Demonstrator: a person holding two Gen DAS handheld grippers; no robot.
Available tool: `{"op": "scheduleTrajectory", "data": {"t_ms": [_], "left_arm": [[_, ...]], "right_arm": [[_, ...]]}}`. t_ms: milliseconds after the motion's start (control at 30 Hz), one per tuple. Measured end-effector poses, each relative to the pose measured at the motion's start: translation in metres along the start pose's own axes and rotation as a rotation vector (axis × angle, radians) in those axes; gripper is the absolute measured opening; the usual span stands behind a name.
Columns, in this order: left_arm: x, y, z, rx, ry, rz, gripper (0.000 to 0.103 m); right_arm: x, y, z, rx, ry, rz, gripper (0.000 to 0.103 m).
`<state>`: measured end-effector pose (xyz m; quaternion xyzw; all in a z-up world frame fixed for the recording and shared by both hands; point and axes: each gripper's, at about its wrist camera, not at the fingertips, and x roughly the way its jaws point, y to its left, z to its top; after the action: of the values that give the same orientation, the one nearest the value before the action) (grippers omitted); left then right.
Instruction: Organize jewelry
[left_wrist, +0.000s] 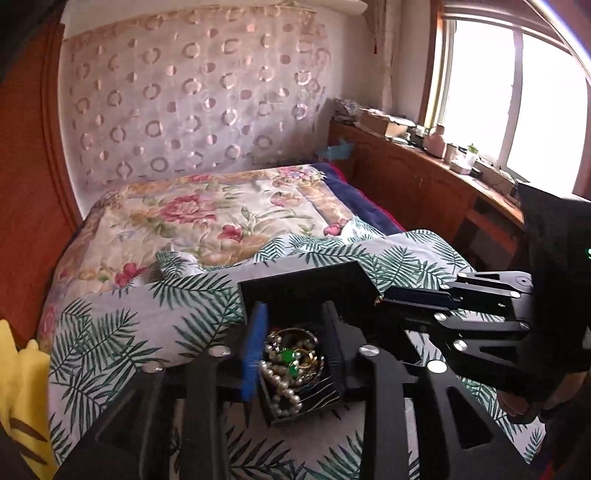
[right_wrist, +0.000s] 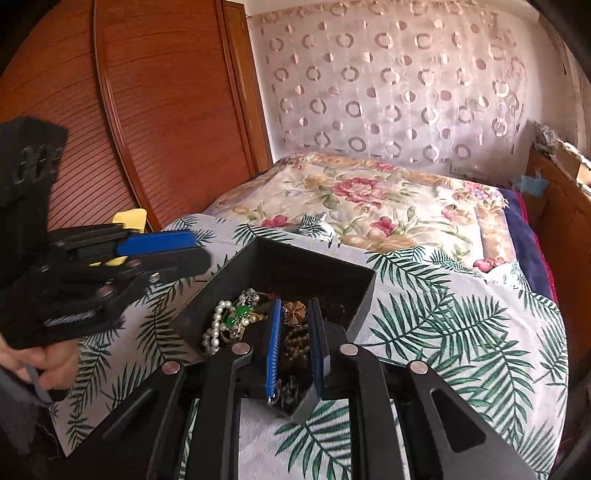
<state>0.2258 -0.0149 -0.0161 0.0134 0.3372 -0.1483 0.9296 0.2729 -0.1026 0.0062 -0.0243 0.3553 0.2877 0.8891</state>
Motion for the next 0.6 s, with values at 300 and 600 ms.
{"op": "scheduleTrajectory", "data": {"t_ms": [300,600], "left_arm": [[-0.023,0.01,-0.019,-0.017,-0.04,0.054,0.071],[-0.058,0.006,-0.034,-0.041,-0.11,0.099,0.095]], "right_arm": [[0.009,0.006,0.008,0.012,-0.016,-0.011,0.035],[-0.02,0.011,0.001,0.022,-0.073,-0.067,0.052]]}}
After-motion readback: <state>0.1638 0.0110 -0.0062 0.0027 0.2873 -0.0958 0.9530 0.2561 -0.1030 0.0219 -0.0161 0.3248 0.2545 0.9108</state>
